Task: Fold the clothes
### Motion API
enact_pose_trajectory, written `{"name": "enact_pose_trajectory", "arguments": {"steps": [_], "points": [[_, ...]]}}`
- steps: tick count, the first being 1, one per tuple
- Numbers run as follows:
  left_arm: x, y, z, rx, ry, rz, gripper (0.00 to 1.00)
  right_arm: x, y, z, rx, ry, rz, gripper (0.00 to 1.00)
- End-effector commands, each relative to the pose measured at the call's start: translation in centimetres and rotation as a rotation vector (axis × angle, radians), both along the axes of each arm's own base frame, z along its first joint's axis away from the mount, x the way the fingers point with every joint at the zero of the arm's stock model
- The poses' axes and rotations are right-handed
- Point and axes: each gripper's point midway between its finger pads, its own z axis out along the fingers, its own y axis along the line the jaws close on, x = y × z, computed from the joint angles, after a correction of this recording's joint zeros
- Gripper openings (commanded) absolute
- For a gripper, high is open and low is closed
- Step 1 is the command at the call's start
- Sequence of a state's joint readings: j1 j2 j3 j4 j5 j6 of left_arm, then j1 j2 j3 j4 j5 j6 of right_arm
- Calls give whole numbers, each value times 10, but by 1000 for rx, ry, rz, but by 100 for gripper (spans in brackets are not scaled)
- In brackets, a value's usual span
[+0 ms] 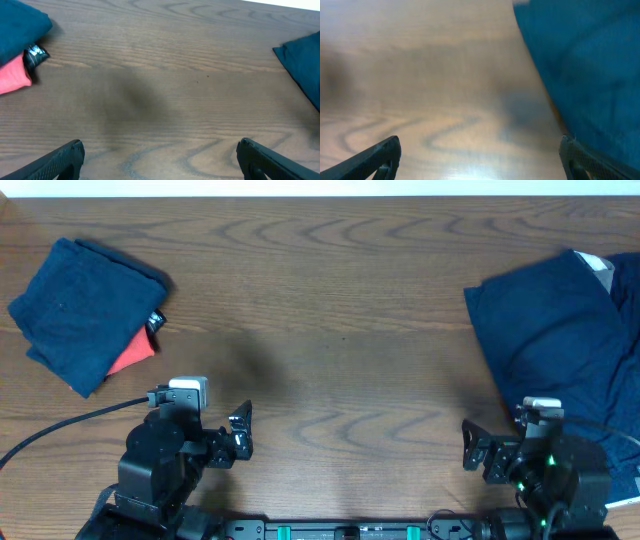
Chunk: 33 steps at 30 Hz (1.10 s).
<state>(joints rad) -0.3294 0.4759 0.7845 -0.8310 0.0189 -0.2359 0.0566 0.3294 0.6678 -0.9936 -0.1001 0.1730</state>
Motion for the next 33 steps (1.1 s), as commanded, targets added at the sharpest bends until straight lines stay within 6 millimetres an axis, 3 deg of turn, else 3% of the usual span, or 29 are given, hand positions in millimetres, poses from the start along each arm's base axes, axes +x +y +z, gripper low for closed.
{"name": "enact_pose_trajectory", "arguments": {"steps": [1, 4, 9, 18, 26, 33], "points": [[0, 1, 0, 2, 0, 9, 98, 3, 6, 9, -44, -106, 70, 99], [0, 1, 0, 2, 0, 9, 98, 8, 13, 16, -77, -218, 125, 99], [0, 1, 0, 2, 0, 9, 98, 17, 19, 10, -75, -342, 151, 99], [0, 1, 0, 2, 0, 9, 98, 49, 23, 9, -72, -576, 132, 99], [0, 1, 0, 2, 0, 9, 98, 66, 18, -7, -110, -667, 98, 99], [0, 1, 0, 2, 0, 9, 98, 68, 17, -31, -168, -612, 111, 99]]}}
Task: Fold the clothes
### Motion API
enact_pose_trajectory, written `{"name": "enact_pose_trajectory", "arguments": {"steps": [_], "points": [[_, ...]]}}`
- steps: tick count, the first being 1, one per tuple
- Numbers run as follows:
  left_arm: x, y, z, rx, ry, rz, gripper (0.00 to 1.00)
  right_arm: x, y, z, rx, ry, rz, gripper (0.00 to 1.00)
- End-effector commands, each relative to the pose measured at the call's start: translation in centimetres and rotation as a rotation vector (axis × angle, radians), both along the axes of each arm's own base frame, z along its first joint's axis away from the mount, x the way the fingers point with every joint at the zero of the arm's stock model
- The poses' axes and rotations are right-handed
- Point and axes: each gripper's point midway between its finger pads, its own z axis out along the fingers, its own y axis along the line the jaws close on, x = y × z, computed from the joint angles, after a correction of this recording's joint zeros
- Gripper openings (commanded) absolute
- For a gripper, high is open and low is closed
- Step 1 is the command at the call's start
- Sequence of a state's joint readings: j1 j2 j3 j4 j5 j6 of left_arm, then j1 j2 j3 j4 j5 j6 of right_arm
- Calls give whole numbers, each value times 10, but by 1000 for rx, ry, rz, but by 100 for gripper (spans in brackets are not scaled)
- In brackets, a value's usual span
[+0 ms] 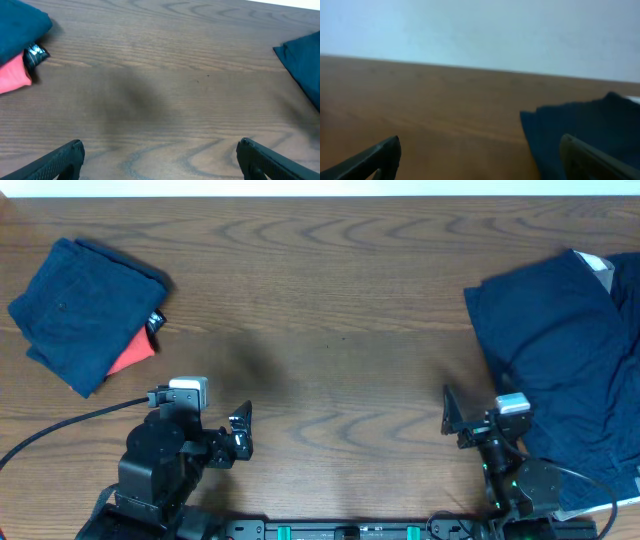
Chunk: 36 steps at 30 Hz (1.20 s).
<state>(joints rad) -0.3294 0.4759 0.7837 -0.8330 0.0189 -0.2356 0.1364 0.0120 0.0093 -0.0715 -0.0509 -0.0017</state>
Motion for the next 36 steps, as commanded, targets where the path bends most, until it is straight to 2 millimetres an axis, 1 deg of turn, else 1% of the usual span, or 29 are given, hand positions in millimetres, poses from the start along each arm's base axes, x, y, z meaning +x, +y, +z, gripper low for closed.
{"name": "enact_pose_trajectory", "arguments": {"steps": [1, 36], "points": [[1, 1, 1, 1, -3, 10, 98, 0, 1, -2, -54, -8, 1, 99], [0, 1, 1, 1, -3, 10, 98, 0, 1, -1, -67, -14, 2, 99]]}}
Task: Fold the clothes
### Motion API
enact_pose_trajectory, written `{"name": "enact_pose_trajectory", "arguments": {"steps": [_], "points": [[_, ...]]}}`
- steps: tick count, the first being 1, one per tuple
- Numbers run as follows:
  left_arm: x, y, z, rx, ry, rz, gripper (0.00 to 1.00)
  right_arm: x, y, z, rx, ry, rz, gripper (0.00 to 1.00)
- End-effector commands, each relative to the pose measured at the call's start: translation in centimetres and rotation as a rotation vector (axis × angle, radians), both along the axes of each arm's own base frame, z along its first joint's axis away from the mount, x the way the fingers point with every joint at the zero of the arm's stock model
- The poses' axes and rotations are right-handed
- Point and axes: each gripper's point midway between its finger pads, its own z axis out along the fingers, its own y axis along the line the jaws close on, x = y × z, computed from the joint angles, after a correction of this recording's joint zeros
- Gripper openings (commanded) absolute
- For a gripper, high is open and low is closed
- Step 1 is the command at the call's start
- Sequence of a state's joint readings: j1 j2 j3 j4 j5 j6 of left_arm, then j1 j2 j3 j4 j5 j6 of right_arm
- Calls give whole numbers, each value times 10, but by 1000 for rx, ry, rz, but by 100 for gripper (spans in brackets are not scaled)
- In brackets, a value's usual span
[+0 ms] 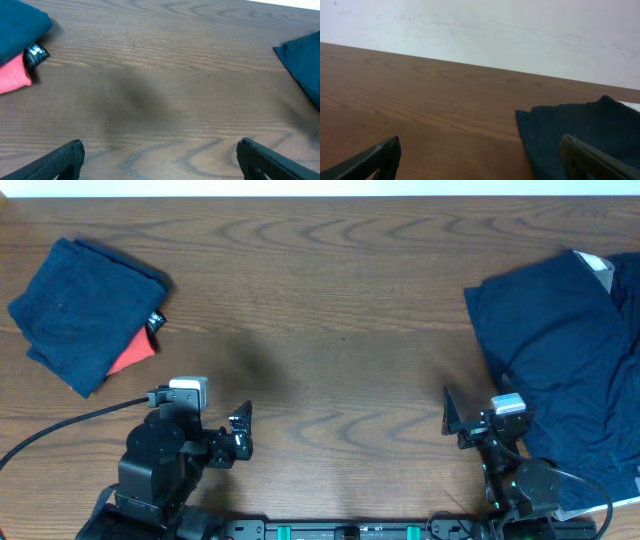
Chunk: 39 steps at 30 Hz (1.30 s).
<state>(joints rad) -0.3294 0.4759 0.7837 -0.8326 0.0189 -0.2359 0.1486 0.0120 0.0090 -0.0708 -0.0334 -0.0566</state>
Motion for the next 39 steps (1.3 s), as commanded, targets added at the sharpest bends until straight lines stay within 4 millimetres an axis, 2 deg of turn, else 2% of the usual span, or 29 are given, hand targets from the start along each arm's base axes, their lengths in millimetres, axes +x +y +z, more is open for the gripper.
{"name": "enact_pose_trajectory", "arguments": {"steps": [1, 4, 8, 13, 17, 22, 32, 36, 39], "points": [[0, 1, 1, 1, -3, 9, 98, 0, 1, -1, -12, -3, 4, 99], [0, 5, 0, 8, -1, 22, 98, 0, 1, -1, -12, -3, 4, 99], [-6, 23, -14, 45, 35, 79, 98, 0, 1, -1, -12, -3, 4, 99], [-9, 40, -33, 18, -18, 170, 98, 0, 1, -1, -12, -3, 4, 99], [-3, 47, -56, 2, -95, 213, 98, 0, 1, -1, -12, -3, 4, 99], [13, 51, -73, -19, -214, 236, 98, 0, 1, -1, -12, -3, 4, 99], [46, 50, -76, 30, -455, 203, 98, 0, 1, -1, -12, -3, 4, 99], [52, 51, -73, 61, -534, 197, 98, 0, 1, -1, -12, -3, 4, 99], [52, 55, -75, 93, -528, 203, 98, 0, 1, -1, -12, -3, 4, 99]]}}
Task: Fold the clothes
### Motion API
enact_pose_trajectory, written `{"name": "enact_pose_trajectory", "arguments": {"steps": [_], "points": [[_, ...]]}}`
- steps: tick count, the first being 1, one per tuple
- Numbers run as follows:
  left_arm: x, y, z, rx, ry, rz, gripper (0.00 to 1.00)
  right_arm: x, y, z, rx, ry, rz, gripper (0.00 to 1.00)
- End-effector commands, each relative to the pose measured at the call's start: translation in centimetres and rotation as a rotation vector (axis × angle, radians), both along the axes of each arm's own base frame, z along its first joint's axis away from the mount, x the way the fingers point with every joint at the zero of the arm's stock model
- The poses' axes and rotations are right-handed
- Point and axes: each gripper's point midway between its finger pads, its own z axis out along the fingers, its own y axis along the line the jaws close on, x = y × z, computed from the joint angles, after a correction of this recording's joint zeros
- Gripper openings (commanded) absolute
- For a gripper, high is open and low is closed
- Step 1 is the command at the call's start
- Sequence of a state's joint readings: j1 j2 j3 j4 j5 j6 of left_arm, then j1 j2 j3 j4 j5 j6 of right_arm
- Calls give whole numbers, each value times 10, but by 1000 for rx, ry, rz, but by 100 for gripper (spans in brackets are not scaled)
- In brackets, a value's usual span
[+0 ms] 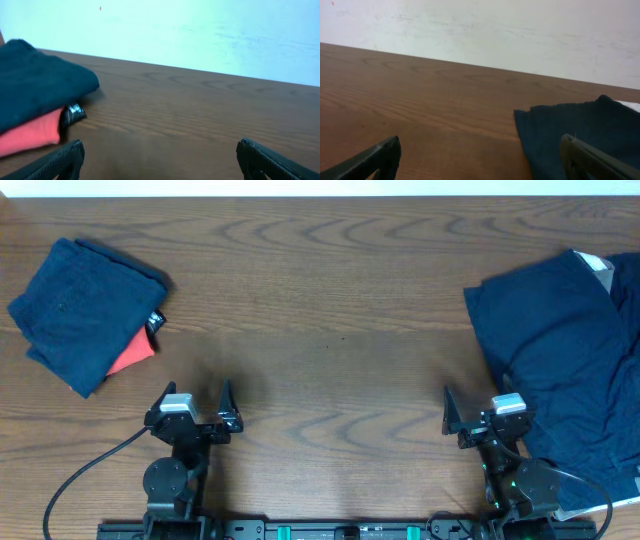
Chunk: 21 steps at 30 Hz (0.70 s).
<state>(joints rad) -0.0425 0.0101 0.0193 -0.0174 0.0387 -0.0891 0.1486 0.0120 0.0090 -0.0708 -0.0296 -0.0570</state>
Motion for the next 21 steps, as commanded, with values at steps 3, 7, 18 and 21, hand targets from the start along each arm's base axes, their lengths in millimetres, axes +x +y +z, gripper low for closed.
{"name": "enact_pose_trajectory", "arguments": {"steps": [3, 7, 18, 21], "points": [[-1, 7, -15, 70, 43, 20, 98, -1, 2, -1, -11, -3, 7, 99], [-1, 7, -18, 55, 56, 21, 98, -1, 2, -1, -12, -3, 7, 99], [-1, 7, -18, 55, 58, 21, 98, -1, 2, -1, -11, -3, 7, 99], [-1, 7, -18, 55, 58, 21, 98, -1, 2, -1, -11, -3, 7, 99]]}}
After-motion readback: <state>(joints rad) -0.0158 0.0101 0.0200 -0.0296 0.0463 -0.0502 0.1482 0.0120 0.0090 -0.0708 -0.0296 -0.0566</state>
